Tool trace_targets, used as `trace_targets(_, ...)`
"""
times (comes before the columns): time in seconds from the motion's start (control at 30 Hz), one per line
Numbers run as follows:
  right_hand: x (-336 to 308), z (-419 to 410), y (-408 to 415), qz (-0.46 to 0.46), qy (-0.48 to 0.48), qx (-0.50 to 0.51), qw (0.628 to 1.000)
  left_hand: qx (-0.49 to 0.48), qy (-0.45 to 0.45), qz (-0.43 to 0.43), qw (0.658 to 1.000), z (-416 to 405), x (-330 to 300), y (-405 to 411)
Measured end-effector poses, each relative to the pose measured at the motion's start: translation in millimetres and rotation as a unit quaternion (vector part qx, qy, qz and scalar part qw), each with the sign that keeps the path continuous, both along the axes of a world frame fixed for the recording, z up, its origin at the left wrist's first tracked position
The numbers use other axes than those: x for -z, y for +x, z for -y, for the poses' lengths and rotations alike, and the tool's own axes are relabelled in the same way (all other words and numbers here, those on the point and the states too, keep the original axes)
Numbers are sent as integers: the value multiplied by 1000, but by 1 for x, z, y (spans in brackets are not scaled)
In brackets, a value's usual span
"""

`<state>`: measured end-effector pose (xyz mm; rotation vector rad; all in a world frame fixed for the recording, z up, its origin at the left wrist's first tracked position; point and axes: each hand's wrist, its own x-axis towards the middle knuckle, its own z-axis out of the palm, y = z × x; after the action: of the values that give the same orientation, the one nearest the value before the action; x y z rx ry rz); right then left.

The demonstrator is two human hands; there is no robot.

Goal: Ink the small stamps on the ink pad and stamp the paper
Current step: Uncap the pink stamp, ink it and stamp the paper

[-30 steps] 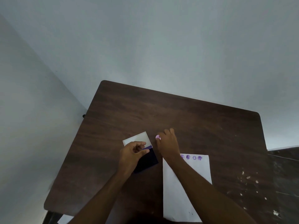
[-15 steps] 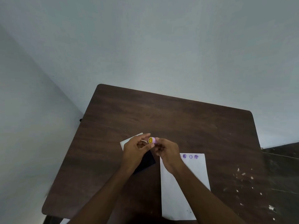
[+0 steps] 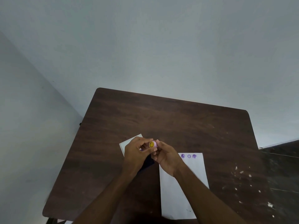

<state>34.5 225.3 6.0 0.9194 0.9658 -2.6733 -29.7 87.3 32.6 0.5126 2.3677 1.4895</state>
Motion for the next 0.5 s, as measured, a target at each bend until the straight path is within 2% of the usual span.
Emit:
trace_targets(0.13, 1, 0, 1, -9, 16, -9, 1000, -10, -17, 9, 1000, 0, 1, 1)
trace_targets(0.23, 1, -1, 2, -19, 38, -6, 999, -16, -3, 2, 1000, 2, 2, 1)
trace_targets(0.3, 1, -2, 3, -23, 45, -9, 999, -30, 17, 31, 999, 5, 3, 0)
trace_targets(0.4, 1, -2, 4, -14, 18, 12, 1000, -61, 62, 94, 992, 13, 10, -2)
trace_targets(0.5, 2, 0, 3, -9, -20, 35, 999, -79, 68, 115, 988, 26, 19, -3)
